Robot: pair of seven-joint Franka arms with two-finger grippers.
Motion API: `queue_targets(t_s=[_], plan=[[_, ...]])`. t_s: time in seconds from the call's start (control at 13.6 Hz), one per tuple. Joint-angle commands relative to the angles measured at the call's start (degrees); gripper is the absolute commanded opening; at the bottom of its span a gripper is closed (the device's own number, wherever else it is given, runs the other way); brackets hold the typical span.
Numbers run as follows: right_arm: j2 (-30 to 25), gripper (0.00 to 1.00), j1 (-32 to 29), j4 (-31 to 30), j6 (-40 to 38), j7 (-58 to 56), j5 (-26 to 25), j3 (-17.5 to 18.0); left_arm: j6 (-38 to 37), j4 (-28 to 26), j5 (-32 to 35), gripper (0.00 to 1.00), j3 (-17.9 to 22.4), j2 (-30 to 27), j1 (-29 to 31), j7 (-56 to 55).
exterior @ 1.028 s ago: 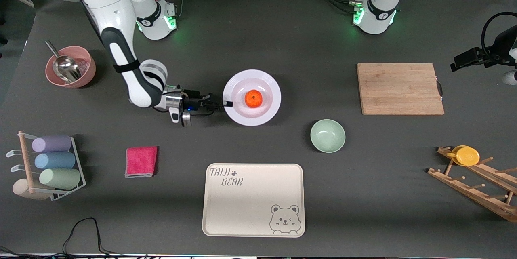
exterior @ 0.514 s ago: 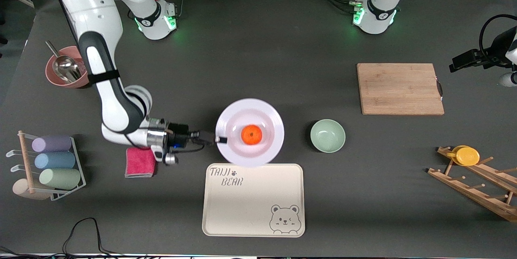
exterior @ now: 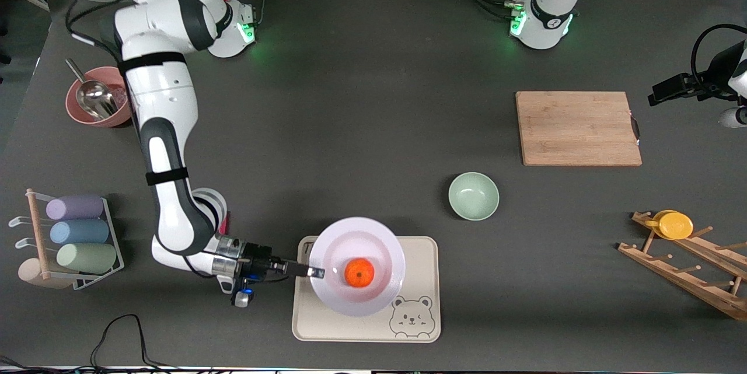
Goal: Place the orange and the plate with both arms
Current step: 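Carry the plate with the orange onto the bear placemat, right gripper, then lower the plate onto the placemat and open the right gripper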
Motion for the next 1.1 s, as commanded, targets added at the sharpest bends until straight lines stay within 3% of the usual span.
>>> queue_targets(t_s=[0.0,0.37,0.81,0.88,1.03], plan=[[9.3,0.0,-0.6,12.2,1.9,1.0,-1.2,0.4,-0.6,1.0,0.8,1.0,0.4,0.5,-0.7,0.8],[12.0,0.0,-0.2,12.2,5.9,-6.6,-1.1,2.1,-0.4,0.7,0.8,1.0,0.3,0.9,-0.8,0.9],[12.0,0.0,-0.1,12.2,6.2,-7.1,-1.1,2.5,-0.4,0.8,0.8,1.0,0.2,0.8,-0.9,0.8],[12.0,0.91,-0.1,12.2,6.4,-7.1,-1.1,2.5,-0.3,0.8,0.8,1.0,0.3,0.9,-1.0,0.7],[12.0,0.98,0.0,12.2,7.0,-8.7,-1.1,2.5,-0.3,0.7,0.8,1.0,0.3,0.9,-0.9,0.7]])
